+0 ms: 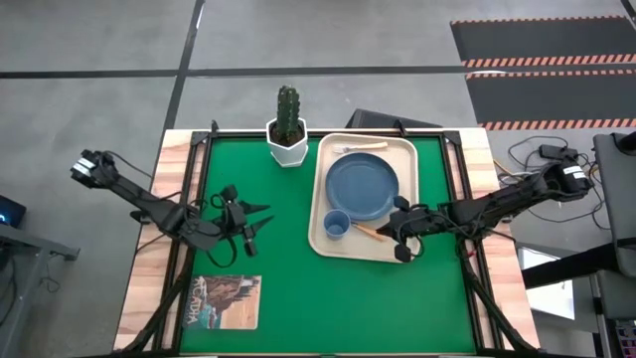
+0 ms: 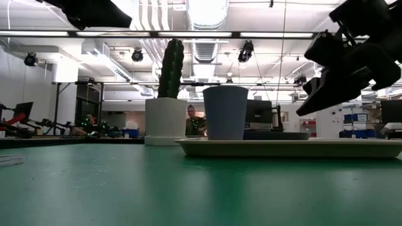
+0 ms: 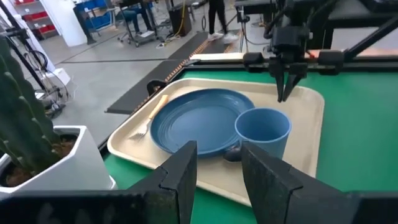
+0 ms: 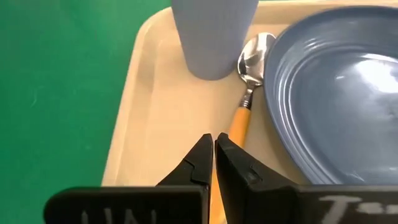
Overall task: Pick and place plate/cup/fork/spoon on tray
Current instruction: Adjust the yellow spoon on the white serving tray
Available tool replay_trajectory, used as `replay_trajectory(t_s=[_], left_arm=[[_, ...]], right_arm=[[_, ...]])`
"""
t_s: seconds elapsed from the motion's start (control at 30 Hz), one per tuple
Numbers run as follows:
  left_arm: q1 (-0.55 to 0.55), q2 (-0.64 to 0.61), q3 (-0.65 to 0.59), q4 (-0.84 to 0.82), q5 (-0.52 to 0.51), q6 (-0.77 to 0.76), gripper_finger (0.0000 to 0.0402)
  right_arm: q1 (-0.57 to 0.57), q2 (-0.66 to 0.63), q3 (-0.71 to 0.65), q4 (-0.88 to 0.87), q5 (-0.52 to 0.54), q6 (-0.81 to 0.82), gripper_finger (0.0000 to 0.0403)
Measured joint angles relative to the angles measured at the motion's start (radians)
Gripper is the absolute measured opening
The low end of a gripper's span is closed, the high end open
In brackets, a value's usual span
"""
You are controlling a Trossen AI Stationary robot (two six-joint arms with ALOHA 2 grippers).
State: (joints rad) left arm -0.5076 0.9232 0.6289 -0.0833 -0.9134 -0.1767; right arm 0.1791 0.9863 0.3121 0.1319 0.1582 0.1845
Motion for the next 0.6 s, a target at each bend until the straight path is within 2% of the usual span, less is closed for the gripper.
replay_trajectory(t_s=[0.3,0.6], left_arm=[[0.002,0.020,0.001,-0.002,-0.017,0.022,0.0106],[0.004,0.012,0.002,0.015,-0.115,0.082,0.0106]], right_arm=[[0.000,0.037,0.031,-0.012,0.001,-0.001,0.0017],[0.010,0.172,0.119,-0.110,-0.001,0.044,0.0103]])
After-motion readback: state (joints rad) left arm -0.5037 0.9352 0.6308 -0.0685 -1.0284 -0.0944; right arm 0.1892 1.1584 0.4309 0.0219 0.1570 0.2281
